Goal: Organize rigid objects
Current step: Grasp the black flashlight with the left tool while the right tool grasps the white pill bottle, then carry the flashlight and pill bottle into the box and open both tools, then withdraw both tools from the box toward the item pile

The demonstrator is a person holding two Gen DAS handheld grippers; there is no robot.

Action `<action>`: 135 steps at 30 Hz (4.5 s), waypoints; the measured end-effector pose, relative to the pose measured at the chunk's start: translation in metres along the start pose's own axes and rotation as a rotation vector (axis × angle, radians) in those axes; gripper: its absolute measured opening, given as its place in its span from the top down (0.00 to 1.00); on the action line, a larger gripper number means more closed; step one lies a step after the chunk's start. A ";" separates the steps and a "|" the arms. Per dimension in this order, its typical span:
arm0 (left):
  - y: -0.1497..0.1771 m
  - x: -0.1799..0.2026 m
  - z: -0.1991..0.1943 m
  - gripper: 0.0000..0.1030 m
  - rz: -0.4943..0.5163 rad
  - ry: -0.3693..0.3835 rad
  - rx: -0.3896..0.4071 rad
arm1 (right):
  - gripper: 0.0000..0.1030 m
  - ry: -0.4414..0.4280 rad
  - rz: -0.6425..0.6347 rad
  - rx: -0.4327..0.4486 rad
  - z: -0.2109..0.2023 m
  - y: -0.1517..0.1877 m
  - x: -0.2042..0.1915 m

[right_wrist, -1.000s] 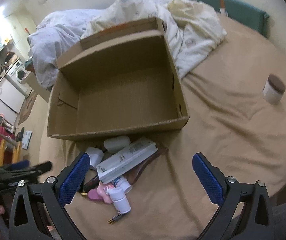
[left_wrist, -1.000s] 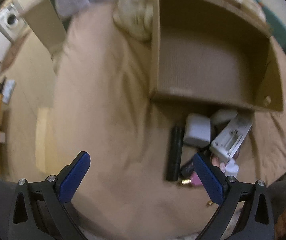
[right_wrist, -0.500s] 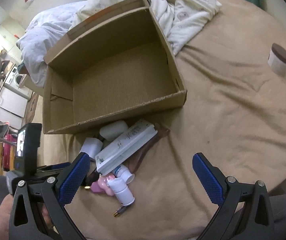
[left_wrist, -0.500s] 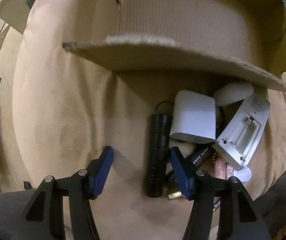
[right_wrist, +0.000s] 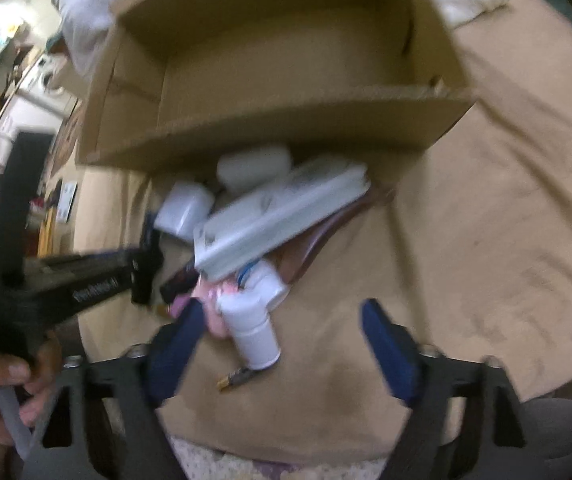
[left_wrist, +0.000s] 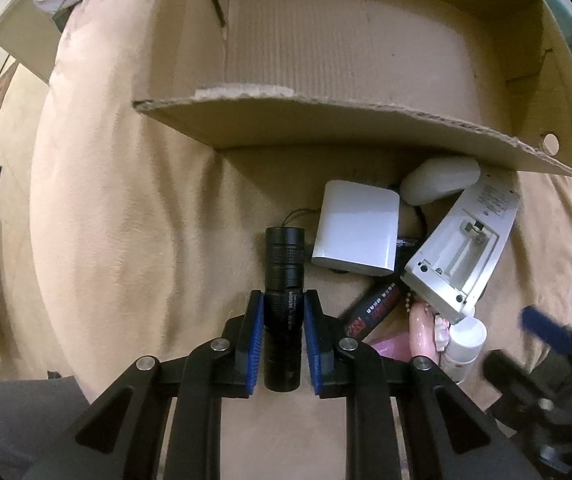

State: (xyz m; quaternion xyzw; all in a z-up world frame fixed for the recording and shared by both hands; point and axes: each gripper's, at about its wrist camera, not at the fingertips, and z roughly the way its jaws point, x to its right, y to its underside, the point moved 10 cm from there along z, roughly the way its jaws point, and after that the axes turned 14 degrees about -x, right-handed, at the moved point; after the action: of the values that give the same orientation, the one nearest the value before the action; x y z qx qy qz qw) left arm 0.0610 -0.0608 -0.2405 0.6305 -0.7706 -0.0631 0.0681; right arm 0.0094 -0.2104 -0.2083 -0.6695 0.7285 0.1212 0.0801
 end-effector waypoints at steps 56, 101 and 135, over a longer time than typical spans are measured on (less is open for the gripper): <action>0.033 0.004 -0.270 0.83 0.002 -0.004 0.686 | 0.73 -0.064 -0.132 0.369 -0.140 -0.039 -0.034; -0.113 0.033 -0.071 0.83 0.064 -0.142 0.299 | 0.73 -0.030 -0.051 0.108 -0.030 -0.145 0.002; -0.101 0.030 -0.113 0.31 0.019 -0.054 0.374 | 0.00 -0.043 -0.004 0.317 -0.085 -0.166 0.002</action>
State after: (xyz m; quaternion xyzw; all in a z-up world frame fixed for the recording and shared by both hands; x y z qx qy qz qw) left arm 0.1735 -0.1116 -0.1471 0.6228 -0.7765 0.0651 -0.0702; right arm 0.1783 -0.2487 -0.1393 -0.6472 0.7352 0.0187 0.2006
